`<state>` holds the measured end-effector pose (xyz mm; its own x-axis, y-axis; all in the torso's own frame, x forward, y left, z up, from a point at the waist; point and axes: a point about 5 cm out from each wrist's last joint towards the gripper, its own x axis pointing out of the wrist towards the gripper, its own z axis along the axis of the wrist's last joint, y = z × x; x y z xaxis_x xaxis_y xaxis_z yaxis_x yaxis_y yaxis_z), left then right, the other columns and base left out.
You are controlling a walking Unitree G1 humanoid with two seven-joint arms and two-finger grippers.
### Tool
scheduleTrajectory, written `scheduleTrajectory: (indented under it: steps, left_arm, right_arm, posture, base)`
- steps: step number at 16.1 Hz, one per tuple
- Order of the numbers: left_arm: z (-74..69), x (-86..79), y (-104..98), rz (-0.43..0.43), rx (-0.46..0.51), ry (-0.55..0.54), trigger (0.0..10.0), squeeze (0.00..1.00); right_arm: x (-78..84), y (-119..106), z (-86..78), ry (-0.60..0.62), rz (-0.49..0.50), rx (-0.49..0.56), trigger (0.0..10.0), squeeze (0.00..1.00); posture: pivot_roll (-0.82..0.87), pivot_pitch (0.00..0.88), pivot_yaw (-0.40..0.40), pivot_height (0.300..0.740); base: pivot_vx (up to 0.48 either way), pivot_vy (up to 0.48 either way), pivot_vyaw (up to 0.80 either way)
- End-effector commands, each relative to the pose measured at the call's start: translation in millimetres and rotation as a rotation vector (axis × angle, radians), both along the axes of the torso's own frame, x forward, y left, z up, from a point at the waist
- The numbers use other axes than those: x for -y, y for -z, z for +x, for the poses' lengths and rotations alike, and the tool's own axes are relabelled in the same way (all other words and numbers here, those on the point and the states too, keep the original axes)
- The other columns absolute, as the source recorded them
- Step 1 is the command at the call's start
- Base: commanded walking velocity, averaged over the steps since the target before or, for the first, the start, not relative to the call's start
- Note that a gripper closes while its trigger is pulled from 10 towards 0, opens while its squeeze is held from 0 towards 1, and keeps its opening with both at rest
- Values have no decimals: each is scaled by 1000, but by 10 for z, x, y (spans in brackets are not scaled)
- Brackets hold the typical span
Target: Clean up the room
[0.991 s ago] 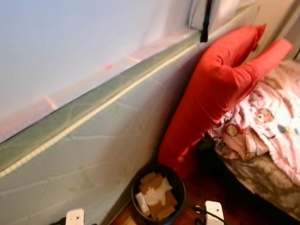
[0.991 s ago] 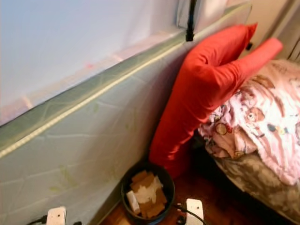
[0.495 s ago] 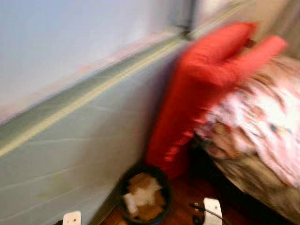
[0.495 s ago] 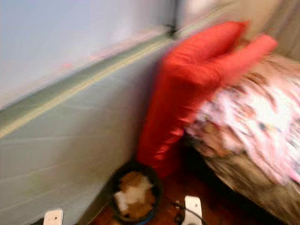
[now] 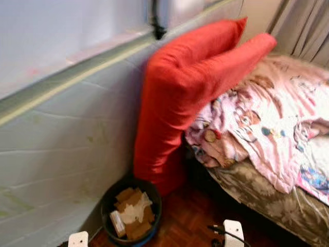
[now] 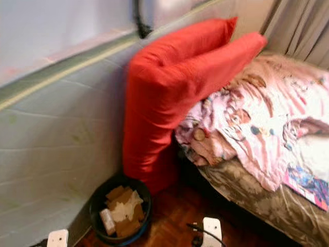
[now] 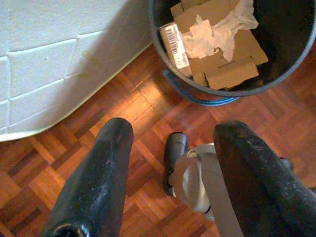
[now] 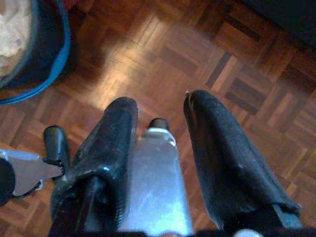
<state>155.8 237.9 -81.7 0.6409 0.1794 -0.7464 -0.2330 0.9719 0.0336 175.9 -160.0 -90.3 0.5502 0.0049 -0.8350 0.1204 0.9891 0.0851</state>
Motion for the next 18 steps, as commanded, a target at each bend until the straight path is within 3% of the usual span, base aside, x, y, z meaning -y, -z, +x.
scheduleTrajectory:
  steps: [1, 3, 18]
  left_arm:
    - [-172, -68, 83, 15, -165, 78, 10000, 0]
    - [-167, -62, 83, 15, -165, 78, 10000, 0]
    - [-139, -67, 73, 8, -155, 62, 10000, 0]
  right_arm:
    - [475, 44, -235, 164, 37, -45, 10000, 0]
    - [476, 42, -232, 159, 34, -43, 10000, 0]
    - [487, 37, -224, 149, 29, -37, 10000, 0]
  posture:
    - [50, 0, -3, 740]
    - [50, 0, -3, 740]
    - [33, 0, -1, 740]
  base:
    - [0, -382, -738]
    - [0, -381, -725]
    - [0, -381, 0]
